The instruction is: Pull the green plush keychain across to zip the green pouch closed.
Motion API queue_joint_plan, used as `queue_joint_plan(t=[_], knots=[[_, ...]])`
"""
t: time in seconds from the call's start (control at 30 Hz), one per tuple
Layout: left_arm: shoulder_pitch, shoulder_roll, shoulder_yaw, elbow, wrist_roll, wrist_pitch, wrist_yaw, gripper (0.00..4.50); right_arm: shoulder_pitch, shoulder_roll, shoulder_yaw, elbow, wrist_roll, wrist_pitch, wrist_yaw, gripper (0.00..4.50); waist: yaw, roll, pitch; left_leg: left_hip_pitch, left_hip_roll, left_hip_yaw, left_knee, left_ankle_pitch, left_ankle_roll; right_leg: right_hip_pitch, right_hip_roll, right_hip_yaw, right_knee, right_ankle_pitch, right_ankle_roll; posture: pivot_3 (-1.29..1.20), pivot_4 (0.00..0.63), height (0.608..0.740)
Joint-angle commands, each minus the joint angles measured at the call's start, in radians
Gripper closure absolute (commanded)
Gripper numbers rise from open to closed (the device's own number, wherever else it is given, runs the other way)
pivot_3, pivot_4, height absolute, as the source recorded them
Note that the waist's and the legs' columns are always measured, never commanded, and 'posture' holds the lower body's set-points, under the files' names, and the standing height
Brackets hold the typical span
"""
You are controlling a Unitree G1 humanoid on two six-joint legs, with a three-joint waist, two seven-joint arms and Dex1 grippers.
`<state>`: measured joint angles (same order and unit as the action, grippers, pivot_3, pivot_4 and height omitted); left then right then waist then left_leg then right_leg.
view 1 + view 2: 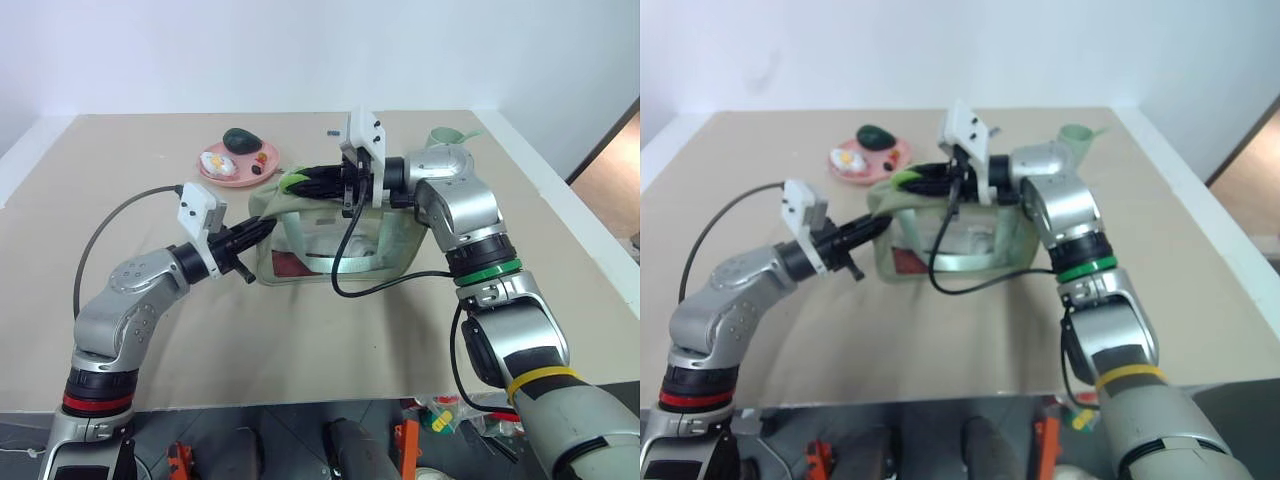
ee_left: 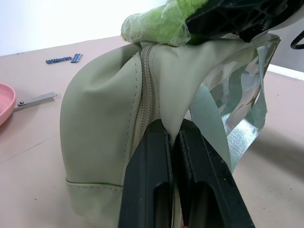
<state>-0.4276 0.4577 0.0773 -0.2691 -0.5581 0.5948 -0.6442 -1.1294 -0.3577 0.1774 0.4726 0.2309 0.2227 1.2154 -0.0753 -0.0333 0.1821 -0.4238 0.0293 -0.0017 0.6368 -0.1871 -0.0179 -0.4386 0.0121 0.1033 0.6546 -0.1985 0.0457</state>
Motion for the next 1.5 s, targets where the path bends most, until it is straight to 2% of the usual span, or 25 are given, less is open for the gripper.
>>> queue_joint_plan(t=[0.03, 0.07, 0.1, 0.13, 0.7, 1.1, 1.5], knots=[[-0.011, 0.005, -0.003, -0.031, 0.001, -0.012, -0.004, 4.5, 0.0, -0.015, -0.035, -0.049, 0.026, 0.017, 0.007, 3.87, 0.0, 0.0, 0.0, 0.0, 0.0, 0.0, 0.0, 0.0, 0.0, 0.0, 0.0, 0.0, 0.0, 0.0, 0.0, 0.0, 0.15, 0.74], [-0.011, 0.005, -0.004, -0.031, 0.002, -0.013, -0.003, 4.5, 0.003, -0.016, -0.035, -0.053, 0.028, 0.018, 0.008, 3.87, 0.0, 0.0, 0.0, 0.0, 0.0, 0.0, 0.0, 0.0, 0.0, 0.0, 0.0, 0.0, 0.0, 0.0, 0.0, 0.0, 0.15, 0.74], [-0.012, 0.004, -0.005, -0.03, 0.003, -0.013, -0.002, 4.5, 0.006, -0.016, -0.037, -0.057, 0.03, 0.019, 0.007, 4.39, 0.0, 0.0, 0.0, 0.0, 0.0, 0.0, 0.0, 0.0, 0.0, 0.0, 0.0, 0.0, 0.0, 0.0, 0.0, 0.0, 0.15, 0.74], [-0.012, 0.004, -0.005, -0.03, 0.004, -0.012, 0.0, 4.5, 0.008, -0.016, -0.039, -0.06, 0.033, 0.017, 0.007, 4.46, 0.0, 0.0, 0.0, 0.0, 0.0, 0.0, 0.0, 0.0, 0.0, 0.0, 0.0, 0.0, 0.0, 0.0, 0.0, 0.0, 0.15, 0.74], [-0.048, -0.02, -0.006, -0.037, 0.003, 0.01, 0.06, 4.5, 0.099, -0.07, -0.127, -0.236, 0.096, -0.031, -0.024, 4.46, 0.001, 0.0, 0.0, 0.0, 0.0, -0.001, 0.0, 0.0, 0.0, 0.0, 0.0, -0.001, 0.0, 0.0, 0.0, 0.0, 0.15, 0.74], [-0.043, -0.011, -0.011, -0.038, 0.009, 0.016, 0.058, 4.5, 0.16, -0.294, -0.261, -0.239, 0.077, -0.109, -0.085, 4.46, 0.004, 0.0, 0.0, -0.001, -0.001, 0.0, 0.0, 0.0, 0.0, 0.001, 0.0, 0.0, -0.002, 0.0, 0.0, 0.0, 0.15, 0.74], [-0.042, 0.007, -0.012, -0.027, 0.016, 0.018, 0.046, 4.5, 0.237, -0.5, -0.288, -0.127, -0.007, -0.225, -0.109, 4.46, 0.006, 0.0, 0.0, -0.001, -0.001, 0.001, 0.0, 0.0, 0.0, 0.001, -0.001, 0.001, -0.003, 0.0, 0.001, 0.0, 0.15, 0.74]])
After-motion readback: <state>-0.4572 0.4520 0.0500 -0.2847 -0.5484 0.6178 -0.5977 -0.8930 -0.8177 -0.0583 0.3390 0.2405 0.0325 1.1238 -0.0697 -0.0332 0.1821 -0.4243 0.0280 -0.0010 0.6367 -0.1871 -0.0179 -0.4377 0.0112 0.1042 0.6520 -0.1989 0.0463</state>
